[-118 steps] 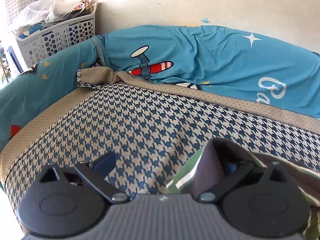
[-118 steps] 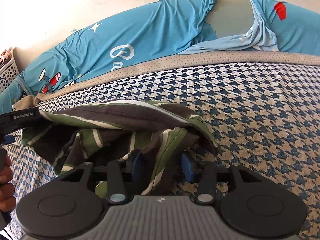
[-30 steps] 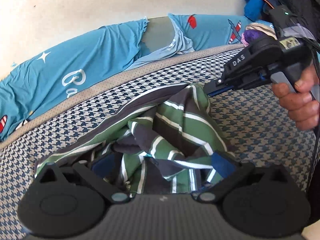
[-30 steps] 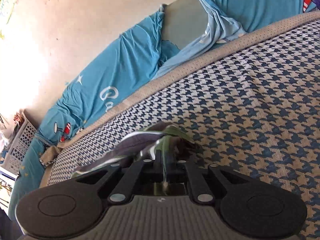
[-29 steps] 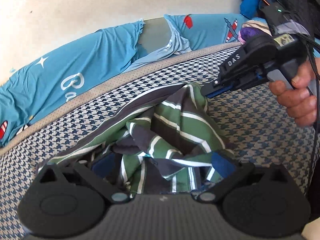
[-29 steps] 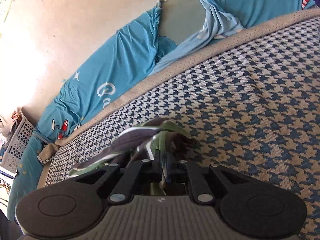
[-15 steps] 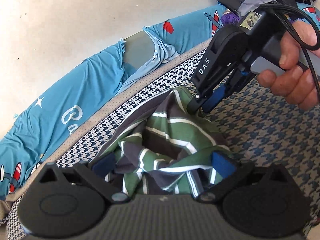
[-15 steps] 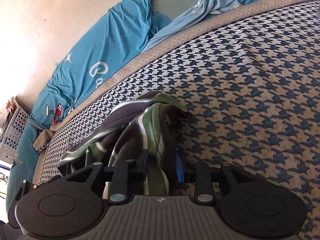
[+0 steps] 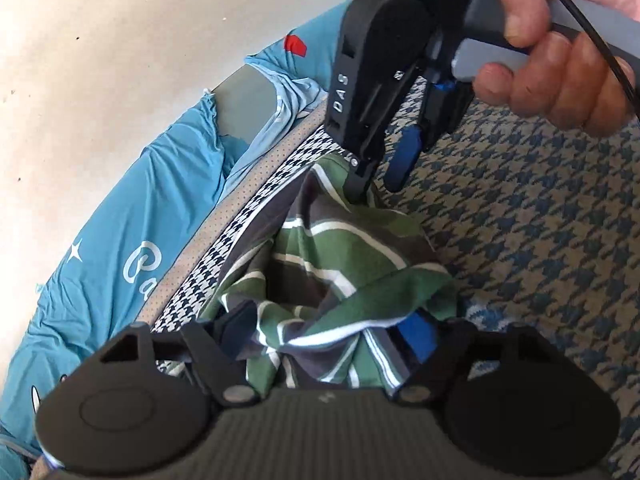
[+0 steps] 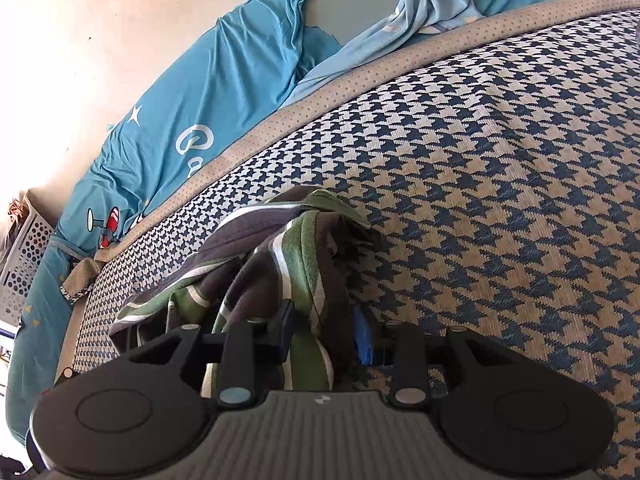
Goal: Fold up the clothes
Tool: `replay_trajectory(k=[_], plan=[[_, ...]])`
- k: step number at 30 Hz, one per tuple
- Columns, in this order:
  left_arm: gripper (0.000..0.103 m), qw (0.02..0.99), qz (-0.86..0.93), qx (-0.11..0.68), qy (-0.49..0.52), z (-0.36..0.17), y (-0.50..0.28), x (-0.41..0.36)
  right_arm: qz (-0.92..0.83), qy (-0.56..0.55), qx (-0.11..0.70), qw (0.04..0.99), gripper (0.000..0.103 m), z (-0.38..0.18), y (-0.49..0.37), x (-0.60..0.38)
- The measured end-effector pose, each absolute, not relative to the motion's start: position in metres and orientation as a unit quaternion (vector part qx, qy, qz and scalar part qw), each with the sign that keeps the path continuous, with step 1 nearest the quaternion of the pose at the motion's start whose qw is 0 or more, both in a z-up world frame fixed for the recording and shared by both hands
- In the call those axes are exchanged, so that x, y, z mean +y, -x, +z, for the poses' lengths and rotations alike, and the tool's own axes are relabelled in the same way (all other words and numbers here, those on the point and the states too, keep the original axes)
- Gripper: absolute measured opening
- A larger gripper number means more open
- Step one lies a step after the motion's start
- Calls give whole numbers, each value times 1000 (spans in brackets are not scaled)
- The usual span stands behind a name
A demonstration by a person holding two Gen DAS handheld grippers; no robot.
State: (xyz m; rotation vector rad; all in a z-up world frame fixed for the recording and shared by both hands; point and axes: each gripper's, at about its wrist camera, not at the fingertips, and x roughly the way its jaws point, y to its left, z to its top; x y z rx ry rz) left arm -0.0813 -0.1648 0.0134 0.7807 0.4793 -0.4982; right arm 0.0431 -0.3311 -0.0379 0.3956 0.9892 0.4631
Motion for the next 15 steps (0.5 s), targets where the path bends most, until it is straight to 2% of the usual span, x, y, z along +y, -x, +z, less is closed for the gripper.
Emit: replay_trajectory(k=[6,8,11,15], plan=[[43,895,-230,234,-301,29,66,-159,211,-186,466,839,32,-38,-44,-336],[29,913,-216,235,-254,39,57,-151,201,-188,462,843,32,-37,-45,-339],[24,933,-185,242,-190,49,39,-138,192,-187,455,849,33,-35,-45,-342],[24,951,-129,251,-130,55,16,-121,196,-186,451,851,42,-34,-45,-339]])
